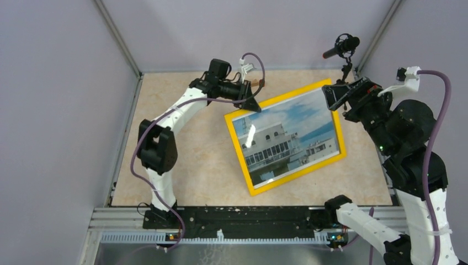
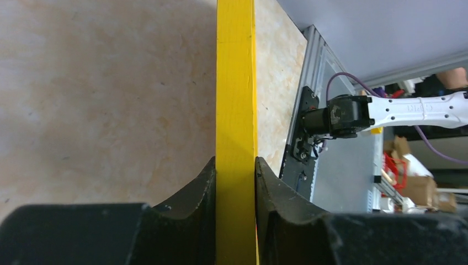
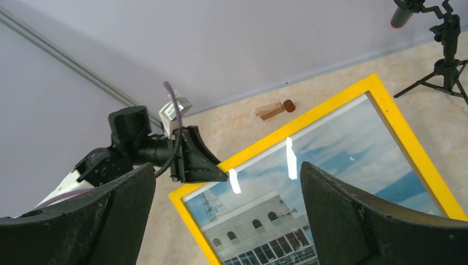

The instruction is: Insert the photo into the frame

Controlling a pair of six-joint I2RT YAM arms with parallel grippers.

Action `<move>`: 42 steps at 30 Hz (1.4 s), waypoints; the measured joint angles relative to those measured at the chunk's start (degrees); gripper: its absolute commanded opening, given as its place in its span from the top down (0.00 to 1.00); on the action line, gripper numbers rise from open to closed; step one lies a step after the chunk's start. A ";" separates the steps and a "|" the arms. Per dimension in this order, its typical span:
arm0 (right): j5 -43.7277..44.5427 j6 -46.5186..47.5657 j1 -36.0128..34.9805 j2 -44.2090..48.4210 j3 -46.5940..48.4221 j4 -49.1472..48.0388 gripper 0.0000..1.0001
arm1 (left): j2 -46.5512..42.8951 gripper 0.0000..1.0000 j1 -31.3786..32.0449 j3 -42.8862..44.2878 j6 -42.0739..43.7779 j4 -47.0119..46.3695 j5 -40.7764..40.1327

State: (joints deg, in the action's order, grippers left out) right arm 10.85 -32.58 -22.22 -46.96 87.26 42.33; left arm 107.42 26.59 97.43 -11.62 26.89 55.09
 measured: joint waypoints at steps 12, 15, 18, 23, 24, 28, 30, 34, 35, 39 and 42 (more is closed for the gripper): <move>-0.94 1.18 0.00 -1.55 -2.49 -0.74 0.01 | 31.04 1.00 0.20 25.11 2.25 3.15 12.81; -0.79 1.57 0.00 -1.51 -3.13 -1.01 0.01 | 34.93 1.00 0.13 25.59 0.52 1.88 14.29; -0.85 1.62 0.00 -0.94 -4.48 -0.90 0.01 | 37.73 0.94 0.07 25.59 -0.96 0.04 14.56; -1.73 2.60 0.00 -1.16 -4.98 -0.50 0.01 | 39.12 0.53 -0.61 25.99 -1.86 -1.62 12.13; -1.68 2.60 0.00 -1.36 -4.70 0.15 0.01 | 39.12 0.44 -0.79 26.34 -2.03 -1.90 10.84; -0.44 2.60 0.00 -1.97 -3.10 3.13 0.01 | 39.08 0.22 -2.75 28.74 -1.55 -1.44 0.44; 0.02 2.82 0.00 -1.95 -2.78 4.04 0.01 | 38.62 0.19 -4.44 30.27 -0.90 -0.09 -3.67; 0.76 3.34 0.00 -1.29 -1.81 6.16 0.01 | 33.22 0.17 -7.63 30.45 -0.17 4.87 -10.19; 1.03 3.85 0.00 -1.25 -0.83 6.91 0.01 | 30.42 0.16 -8.26 29.16 -0.04 5.25 -11.43; 1.86 6.75 0.00 -0.70 3.28 8.57 0.01 | 12.11 0.10 -8.63 19.61 -0.55 5.51 -14.78; 2.51 8.87 0.00 0.13 6.56 9.94 0.01 | -2.34 0.02 -7.67 14.82 -0.94 3.91 -16.22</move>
State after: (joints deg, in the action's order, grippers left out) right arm 13.37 -23.70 -22.22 -46.83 93.82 52.27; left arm 105.08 18.92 112.25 -12.56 30.81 38.87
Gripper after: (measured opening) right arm 0.988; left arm 0.930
